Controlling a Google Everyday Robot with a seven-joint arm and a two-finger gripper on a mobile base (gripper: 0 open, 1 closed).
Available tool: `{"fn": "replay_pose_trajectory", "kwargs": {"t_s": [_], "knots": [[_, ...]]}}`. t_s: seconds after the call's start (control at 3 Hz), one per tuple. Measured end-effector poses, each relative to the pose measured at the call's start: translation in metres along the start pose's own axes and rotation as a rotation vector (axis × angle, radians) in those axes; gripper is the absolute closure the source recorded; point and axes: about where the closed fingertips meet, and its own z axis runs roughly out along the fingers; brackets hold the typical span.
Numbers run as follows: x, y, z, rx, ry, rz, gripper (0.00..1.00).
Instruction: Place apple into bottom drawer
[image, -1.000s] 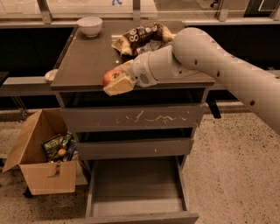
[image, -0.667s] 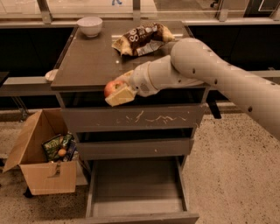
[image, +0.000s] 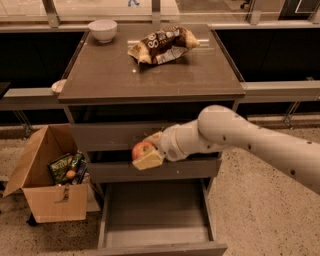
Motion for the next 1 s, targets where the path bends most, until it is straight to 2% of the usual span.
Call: {"fn": "replay_pose_trajectory", "kwargs": {"t_s": [0.33, 0.67, 1.0], "knots": [[0.076, 0.028, 0.042, -0.025, 0.053, 0.08, 1.0], [0.076, 0.028, 0.042, -0.025, 0.053, 0.08, 1.0], [0.112, 0.022, 0.054, 0.002, 0.067, 0.105, 1.0]]}}
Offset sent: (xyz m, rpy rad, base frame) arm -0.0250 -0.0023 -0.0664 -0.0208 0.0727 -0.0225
